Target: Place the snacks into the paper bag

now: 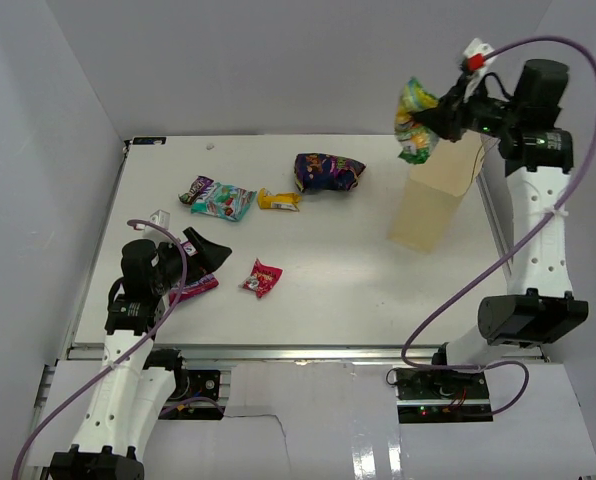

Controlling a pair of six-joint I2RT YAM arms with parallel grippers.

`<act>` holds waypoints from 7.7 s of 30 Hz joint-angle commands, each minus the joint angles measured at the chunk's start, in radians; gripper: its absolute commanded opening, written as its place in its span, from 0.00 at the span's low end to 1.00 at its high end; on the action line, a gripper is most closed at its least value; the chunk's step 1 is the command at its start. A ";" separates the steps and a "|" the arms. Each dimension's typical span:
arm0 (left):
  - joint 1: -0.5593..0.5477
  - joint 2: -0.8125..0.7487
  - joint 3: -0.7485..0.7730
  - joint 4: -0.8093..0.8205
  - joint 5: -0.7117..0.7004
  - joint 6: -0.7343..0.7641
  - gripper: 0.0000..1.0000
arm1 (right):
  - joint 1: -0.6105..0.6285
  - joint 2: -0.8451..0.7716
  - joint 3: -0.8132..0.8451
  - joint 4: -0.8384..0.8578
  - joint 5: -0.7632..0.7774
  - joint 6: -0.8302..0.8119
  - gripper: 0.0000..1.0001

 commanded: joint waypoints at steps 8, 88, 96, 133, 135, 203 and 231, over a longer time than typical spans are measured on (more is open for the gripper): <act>-0.002 0.022 -0.011 0.033 0.025 0.001 0.98 | -0.242 -0.194 -0.154 0.402 0.219 0.324 0.08; -0.002 -0.006 -0.018 0.001 0.020 -0.035 0.98 | 0.440 0.633 0.061 0.133 0.606 -0.335 0.10; -0.002 -0.012 -0.011 0.003 0.015 -0.025 0.98 | 0.383 0.318 -0.042 0.153 0.224 0.004 0.08; -0.002 -0.052 -0.036 0.032 0.043 -0.022 0.98 | -0.112 -0.119 -0.221 0.434 0.636 0.390 0.08; 0.000 -0.054 -0.037 0.032 0.040 -0.022 0.98 | -0.063 -0.121 -0.244 0.408 0.803 0.359 0.08; 0.104 0.937 0.369 -0.235 -0.522 0.136 0.72 | 0.410 -0.211 -0.726 0.083 0.328 -0.069 0.91; 0.022 0.384 -0.013 0.532 0.634 -0.173 0.00 | 0.575 -0.006 -0.729 0.573 0.131 0.935 0.96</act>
